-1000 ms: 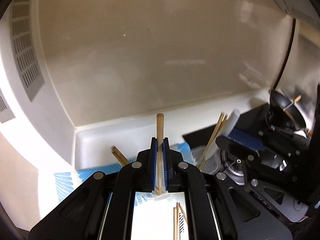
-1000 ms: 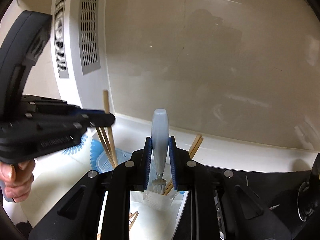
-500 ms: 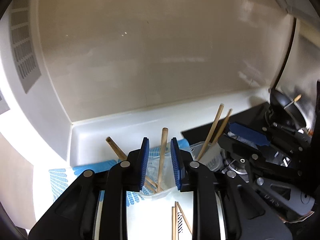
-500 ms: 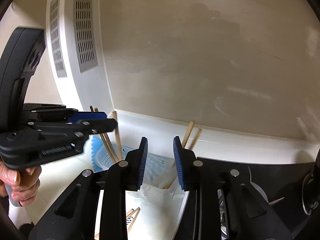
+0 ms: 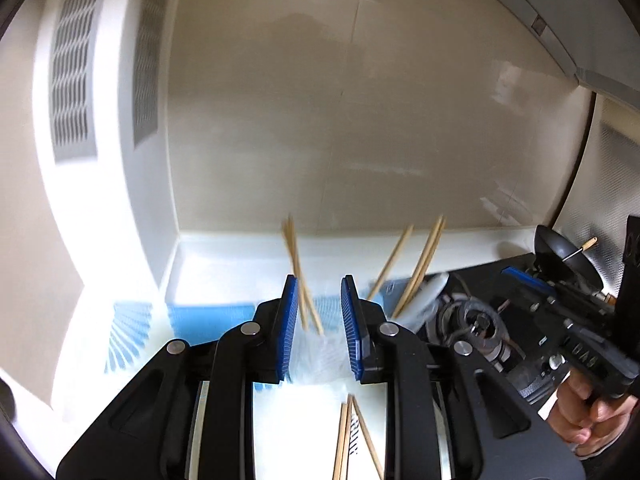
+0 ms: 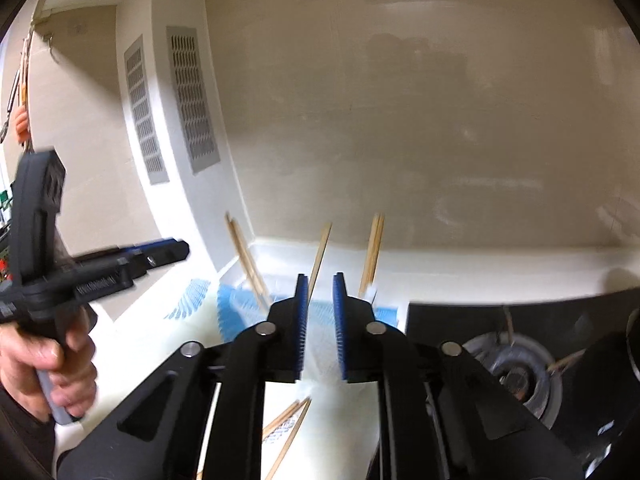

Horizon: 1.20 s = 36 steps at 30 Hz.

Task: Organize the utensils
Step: 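Move the left tool back to the chopsticks while the right tool returns too, then close the left tool on a chopstick while the right tool grasps another chopstick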

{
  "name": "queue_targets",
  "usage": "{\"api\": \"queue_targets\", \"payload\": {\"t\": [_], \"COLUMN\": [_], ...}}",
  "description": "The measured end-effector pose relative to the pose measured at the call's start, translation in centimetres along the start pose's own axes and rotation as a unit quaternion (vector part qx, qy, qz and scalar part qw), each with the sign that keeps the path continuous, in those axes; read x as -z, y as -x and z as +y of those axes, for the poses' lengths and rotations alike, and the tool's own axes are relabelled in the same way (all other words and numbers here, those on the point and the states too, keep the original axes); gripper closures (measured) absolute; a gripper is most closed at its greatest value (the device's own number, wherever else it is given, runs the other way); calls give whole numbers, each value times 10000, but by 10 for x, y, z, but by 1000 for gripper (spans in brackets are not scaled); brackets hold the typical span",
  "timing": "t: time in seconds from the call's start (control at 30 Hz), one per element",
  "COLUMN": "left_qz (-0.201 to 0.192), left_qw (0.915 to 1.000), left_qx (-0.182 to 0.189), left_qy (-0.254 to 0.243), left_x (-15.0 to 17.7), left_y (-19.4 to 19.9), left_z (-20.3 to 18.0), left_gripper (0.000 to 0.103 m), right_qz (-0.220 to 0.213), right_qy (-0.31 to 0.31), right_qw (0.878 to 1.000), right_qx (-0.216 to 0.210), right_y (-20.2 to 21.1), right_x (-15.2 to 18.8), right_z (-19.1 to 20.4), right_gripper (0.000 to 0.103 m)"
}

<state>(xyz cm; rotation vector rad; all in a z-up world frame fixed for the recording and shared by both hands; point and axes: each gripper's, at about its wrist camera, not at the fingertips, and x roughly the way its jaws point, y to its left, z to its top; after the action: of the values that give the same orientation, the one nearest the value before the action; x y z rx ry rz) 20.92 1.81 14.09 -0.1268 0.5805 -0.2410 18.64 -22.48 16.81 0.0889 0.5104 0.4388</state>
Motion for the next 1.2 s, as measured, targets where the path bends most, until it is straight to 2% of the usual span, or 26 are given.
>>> {"api": "queue_targets", "payload": {"t": [0.1, 0.17, 0.27, 0.4, 0.5, 0.6, 0.83, 1.03, 1.2], "left_qz": [124, 576, 702, 1088, 1721, 2114, 2323, 2559, 2685], "left_qw": [9999, 9980, 9964, 9939, 9850, 9767, 9710, 9635, 9596], "left_qx": [-111, -163, -212, 69, 138, 352, 368, 625, 698], "left_qy": [26, -192, -433, -177, -30, 151, 420, 468, 467], "left_x": [36, 55, 57, 69, 84, 96, 109, 117, 125], "left_y": [-19, -39, -41, -48, -73, -91, -96, -103, -108], "left_z": [4, 3, 3, 15, 20, 24, 36, 30, 25], "left_gripper": [81, 81, 81, 81, 81, 81, 82, 82, 82], "right_qz": [211, 434, 863, 1345, 1718, 2098, 2693, 3132, 3144], "right_qy": [-169, -234, -234, -451, -456, -424, -444, -328, -47], "right_qw": [9995, 9987, 9959, 9897, 9838, 9766, 9618, 9491, 9493], "right_qx": [-180, -98, -116, -200, -239, -214, -206, -109, 37], "right_y": [-8, -23, -44, -63, -81, -99, -123, -142, -145], "right_x": [19, 33, 48, 64, 79, 96, 125, 143, 146], "right_z": [-3, -4, -2, -1, 6, 16, 25, 29, 38], "right_gripper": [93, 93, 94, 94, 94, 93, 88, 88, 90]}}
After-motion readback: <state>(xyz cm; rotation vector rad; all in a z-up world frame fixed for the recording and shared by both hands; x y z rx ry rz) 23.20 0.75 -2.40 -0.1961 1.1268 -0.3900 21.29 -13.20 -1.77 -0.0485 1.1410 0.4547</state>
